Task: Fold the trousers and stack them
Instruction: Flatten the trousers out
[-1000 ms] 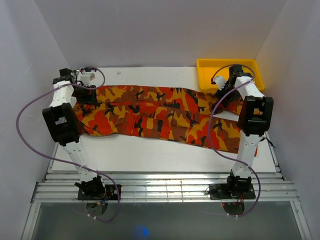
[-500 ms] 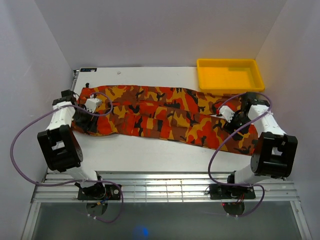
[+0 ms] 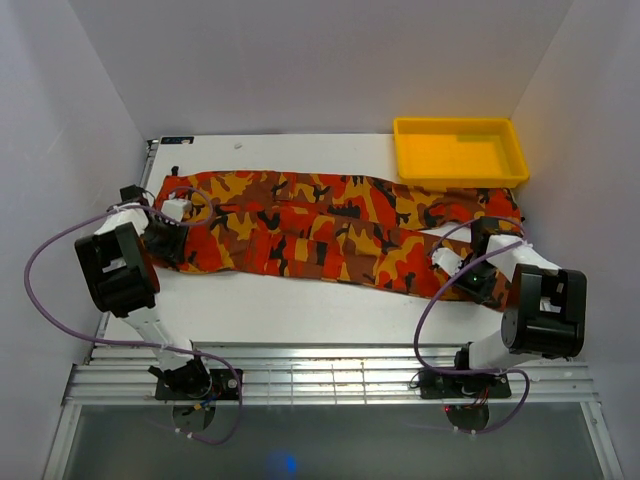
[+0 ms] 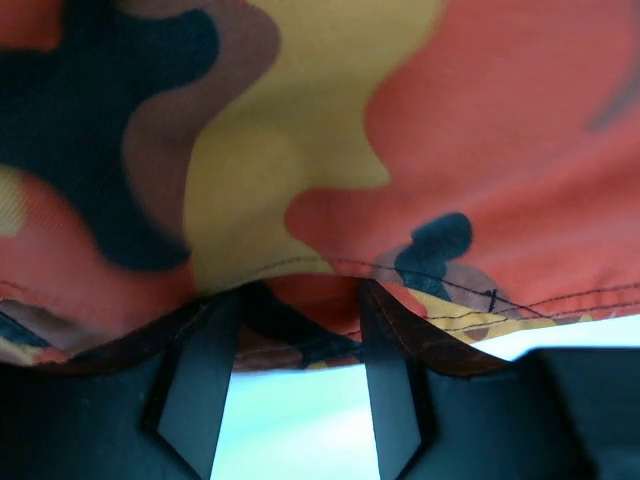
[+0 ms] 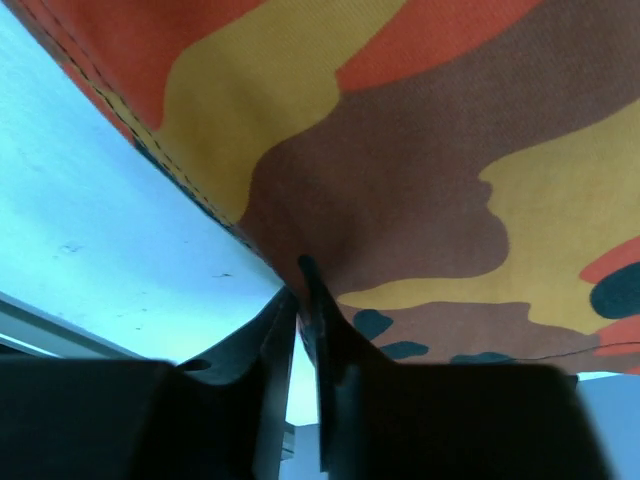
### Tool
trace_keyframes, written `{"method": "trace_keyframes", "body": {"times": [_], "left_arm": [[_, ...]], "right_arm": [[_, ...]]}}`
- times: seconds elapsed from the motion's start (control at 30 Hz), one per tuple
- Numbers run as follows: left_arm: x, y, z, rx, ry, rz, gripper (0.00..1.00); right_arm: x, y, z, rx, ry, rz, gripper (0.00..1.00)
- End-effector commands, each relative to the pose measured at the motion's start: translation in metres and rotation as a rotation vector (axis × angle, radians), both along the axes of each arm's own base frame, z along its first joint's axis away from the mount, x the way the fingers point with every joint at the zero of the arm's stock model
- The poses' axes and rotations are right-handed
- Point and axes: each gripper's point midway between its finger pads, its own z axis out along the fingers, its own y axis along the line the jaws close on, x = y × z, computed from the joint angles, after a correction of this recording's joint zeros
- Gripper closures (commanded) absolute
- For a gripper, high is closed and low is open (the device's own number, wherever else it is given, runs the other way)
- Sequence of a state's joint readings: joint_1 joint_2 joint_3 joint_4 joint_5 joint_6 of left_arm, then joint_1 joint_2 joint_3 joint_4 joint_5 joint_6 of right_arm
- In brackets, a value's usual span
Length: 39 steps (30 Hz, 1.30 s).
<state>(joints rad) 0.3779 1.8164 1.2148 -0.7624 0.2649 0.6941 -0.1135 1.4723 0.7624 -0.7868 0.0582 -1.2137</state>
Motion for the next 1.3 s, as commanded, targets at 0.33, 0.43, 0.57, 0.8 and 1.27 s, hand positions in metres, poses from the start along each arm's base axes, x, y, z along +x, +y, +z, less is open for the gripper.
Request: {"method": "trace_keyframes", "body": {"times": [0.33,0.43,0.57,0.8,1.27], "left_arm": [[-0.008,0.031,0.032,-0.099,-0.004,0.068,1.00],[-0.032,0.031,0.084,-0.105,-0.028,0.034,1.00],[-0.065,0.020,0.117,-0.049,-0.054,-0.035,1.00],[-0.137,0.005,0.068,-0.058,0.181,-0.019,1.00],[0.024,0.037,0.143,-0.209,-0.102,0.189,1.00]], "right_arm": [[0.033,-0.040,0.022,-0.020,-0.074,-0.036,0.92],[0.036,-0.055,0.035,-0.030,-0.089,-0.042,0.92],[0.024,-0.061,0.047,-0.026,-0.061,-0.031,0.92],[-0.009,-0.074,0.038,-0.111,0.038,0.045,0.92],[0.059,-0.054,0.058,0.133,-0.041,-0.151,0.92]]}}
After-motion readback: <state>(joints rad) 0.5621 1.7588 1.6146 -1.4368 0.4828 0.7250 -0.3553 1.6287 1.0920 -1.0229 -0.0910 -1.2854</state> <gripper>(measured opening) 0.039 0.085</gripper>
